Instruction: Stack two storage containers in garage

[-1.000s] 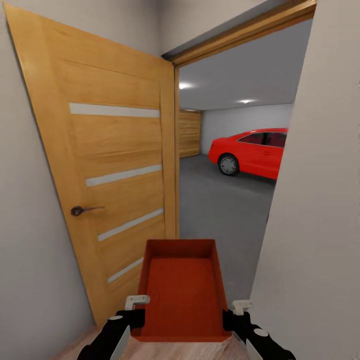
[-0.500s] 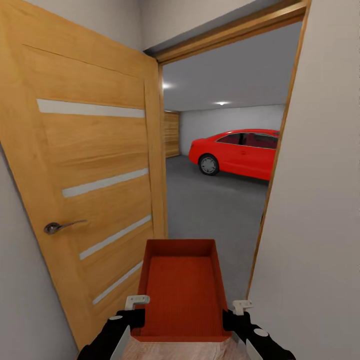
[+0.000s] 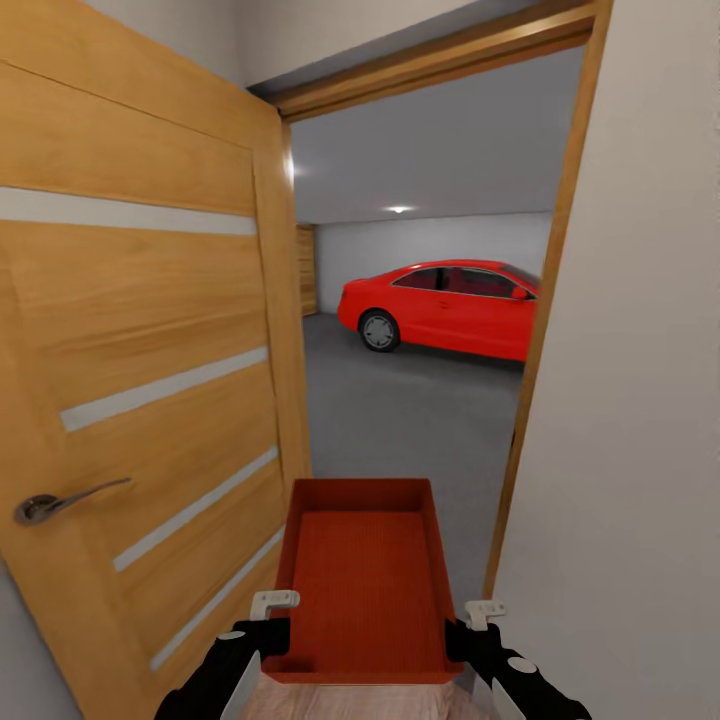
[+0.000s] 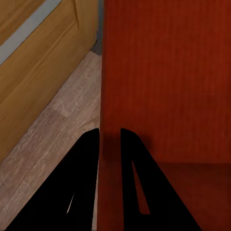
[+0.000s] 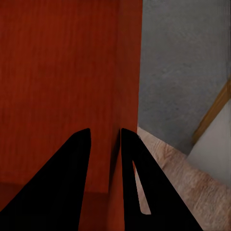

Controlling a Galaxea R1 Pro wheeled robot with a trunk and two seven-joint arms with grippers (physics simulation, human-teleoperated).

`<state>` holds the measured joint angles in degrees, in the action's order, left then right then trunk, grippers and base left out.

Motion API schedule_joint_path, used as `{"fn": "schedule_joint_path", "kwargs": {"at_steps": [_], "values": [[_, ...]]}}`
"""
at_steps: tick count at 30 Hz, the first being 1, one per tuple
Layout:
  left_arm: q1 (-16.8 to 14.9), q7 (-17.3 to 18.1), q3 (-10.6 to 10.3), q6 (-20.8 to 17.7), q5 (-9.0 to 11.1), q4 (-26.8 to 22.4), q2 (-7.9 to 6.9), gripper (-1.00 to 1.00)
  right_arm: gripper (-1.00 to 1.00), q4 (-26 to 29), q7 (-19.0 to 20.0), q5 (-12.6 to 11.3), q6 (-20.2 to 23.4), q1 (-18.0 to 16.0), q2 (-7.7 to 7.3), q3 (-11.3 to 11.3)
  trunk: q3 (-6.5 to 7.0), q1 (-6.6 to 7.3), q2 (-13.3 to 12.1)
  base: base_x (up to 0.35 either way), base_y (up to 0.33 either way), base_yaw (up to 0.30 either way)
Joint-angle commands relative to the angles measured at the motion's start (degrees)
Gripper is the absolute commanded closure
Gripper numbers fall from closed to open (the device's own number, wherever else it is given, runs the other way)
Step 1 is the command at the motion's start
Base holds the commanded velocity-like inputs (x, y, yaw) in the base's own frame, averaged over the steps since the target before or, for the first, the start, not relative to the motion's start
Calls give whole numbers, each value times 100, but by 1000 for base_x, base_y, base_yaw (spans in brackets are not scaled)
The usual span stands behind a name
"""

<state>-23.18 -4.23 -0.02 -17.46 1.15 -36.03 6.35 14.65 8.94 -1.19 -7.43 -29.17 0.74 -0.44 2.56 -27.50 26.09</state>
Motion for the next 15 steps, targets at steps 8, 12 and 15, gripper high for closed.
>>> {"fn": "schedule_joint_path", "kwargs": {"at_steps": [8,12,15], "values": [[0,-26,107,-38,-53,-9,-301,100,100,3,55,-48,-21,-1,-4,197,16,-4,3,199,270,-287],[-1,-26,107,-38,-53,-9,-301,100,100,3,55,-48,-20,-1,-4,194,25,-4,3,199,270,-287],[-1,-26,107,-38,-53,-9,-301,100,100,3,55,-48,-21,-1,-4,197,32,-4,3,199,270,-287]]}}
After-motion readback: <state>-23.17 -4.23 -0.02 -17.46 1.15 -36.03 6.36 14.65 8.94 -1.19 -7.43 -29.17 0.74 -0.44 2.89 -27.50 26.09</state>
